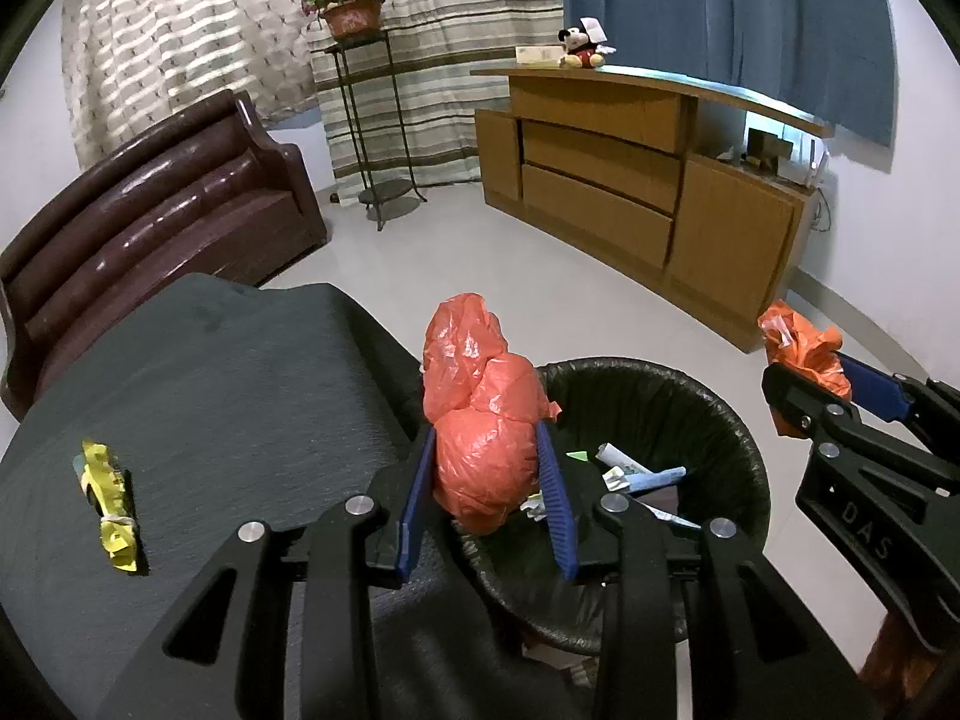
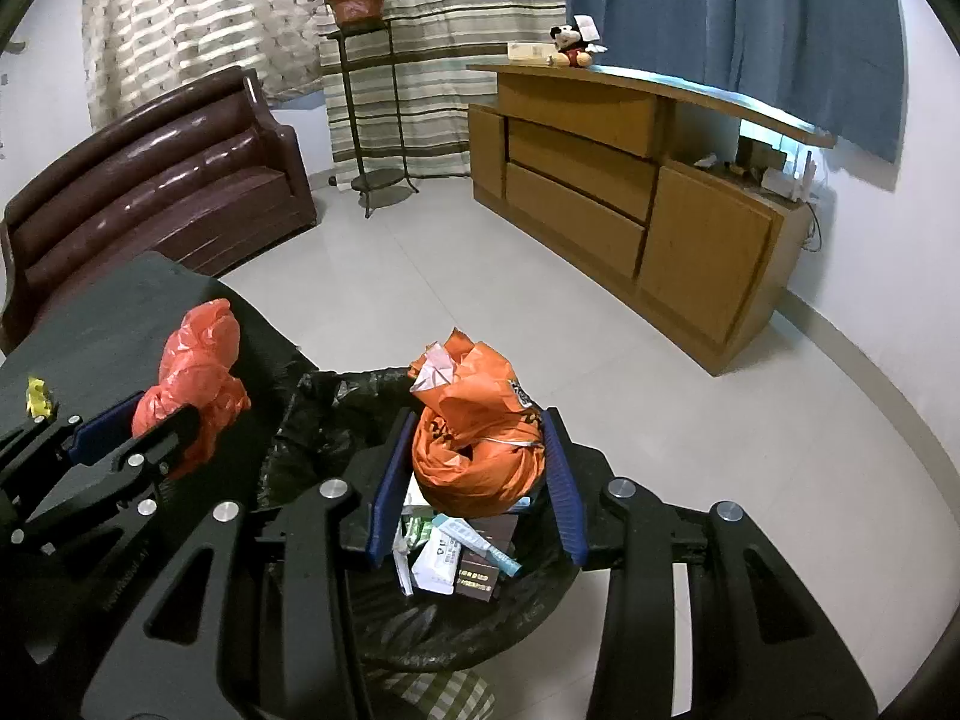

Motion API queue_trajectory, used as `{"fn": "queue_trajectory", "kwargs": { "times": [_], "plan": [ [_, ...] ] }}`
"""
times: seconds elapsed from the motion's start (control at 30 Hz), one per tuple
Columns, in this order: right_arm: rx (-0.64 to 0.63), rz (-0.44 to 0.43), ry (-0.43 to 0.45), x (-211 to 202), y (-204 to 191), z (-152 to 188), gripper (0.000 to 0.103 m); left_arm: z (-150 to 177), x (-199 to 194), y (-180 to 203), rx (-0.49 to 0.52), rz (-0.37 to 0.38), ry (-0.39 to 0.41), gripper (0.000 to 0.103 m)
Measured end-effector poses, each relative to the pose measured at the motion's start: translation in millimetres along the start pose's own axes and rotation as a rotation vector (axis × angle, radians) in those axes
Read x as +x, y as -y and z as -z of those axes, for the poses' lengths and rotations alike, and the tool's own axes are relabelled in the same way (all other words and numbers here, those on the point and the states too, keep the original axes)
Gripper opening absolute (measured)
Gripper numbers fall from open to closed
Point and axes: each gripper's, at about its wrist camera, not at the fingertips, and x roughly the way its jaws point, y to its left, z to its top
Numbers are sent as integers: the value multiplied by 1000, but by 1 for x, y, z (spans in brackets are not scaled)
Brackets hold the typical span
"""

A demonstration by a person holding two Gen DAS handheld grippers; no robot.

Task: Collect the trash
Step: 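Carry the red bag and orange bag over the bin with both tools, then open both tools to drop the bags into the bin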

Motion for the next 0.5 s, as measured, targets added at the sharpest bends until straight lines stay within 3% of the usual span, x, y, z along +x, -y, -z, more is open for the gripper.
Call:
{"fn": "queue_trajectory", "kwargs": {
  "times": [0.37,0.4,0.43,0.5],
  "plan": [
    [17,3,-18,9,3,1,42,-3,8,3,16,2,-18,38],
    [20,1,-19,10,3,1,43,-3,8,4,13,1,-19,39],
    [22,-2,-19,10,4,1,52,-4,8,4,10,1,-19,42],
    [21,-3,-16,10,5,1,55,-5,8,4,7,0,-14,46]
  ]
}}
